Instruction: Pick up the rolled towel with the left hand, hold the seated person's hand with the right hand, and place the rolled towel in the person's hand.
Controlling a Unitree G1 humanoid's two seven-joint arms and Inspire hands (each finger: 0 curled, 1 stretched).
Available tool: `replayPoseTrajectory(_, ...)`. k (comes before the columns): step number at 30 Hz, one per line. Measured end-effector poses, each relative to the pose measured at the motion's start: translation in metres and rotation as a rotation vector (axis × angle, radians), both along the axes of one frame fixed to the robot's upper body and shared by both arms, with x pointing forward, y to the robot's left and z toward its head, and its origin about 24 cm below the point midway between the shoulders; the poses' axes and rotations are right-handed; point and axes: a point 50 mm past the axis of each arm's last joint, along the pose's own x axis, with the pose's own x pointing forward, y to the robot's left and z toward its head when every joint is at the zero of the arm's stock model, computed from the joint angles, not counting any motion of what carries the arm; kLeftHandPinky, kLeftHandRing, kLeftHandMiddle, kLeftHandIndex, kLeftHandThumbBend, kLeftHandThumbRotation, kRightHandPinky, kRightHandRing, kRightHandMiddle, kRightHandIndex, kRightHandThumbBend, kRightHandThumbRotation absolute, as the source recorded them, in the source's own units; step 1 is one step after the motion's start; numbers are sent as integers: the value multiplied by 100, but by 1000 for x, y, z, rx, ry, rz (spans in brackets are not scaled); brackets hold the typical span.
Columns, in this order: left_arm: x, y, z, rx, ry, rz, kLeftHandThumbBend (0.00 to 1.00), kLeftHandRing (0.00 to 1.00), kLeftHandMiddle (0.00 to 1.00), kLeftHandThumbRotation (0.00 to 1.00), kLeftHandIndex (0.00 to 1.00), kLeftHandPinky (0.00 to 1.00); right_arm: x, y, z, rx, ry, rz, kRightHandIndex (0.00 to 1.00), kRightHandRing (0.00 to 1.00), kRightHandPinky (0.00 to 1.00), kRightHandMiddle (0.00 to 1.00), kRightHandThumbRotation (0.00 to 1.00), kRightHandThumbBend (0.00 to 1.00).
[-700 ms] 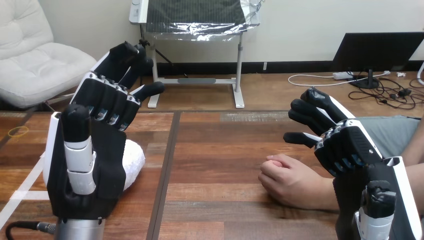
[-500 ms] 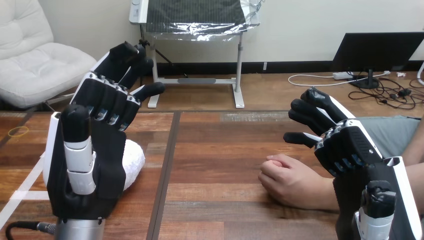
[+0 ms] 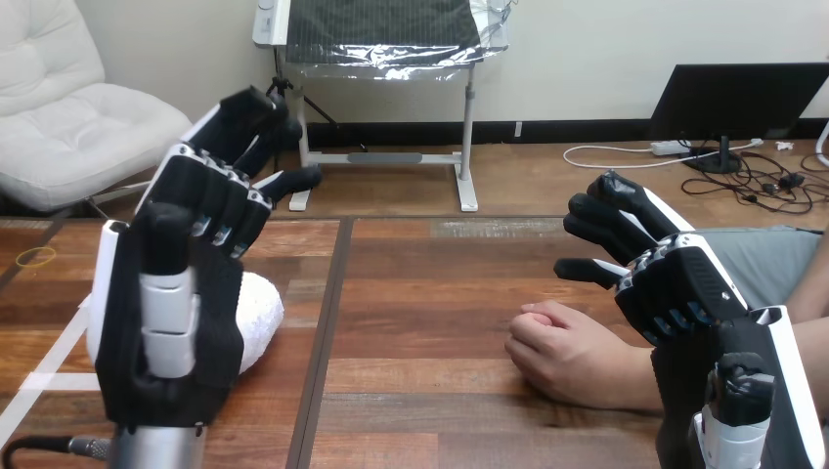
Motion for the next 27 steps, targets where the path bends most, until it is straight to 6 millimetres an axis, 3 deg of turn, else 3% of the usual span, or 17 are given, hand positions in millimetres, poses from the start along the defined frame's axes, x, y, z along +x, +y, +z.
replayPoseTrajectory(8,2,0,-6,135,34,116,77,82,81,88,79,80,0,0,0,0,0,0,85,84,72,83,100,85)
replayPoseTrajectory(27,22,7,-23,420,111,314,83,87,88,72,86,80,0,0,0,0,-2,0,85,84,72,83,100,84)
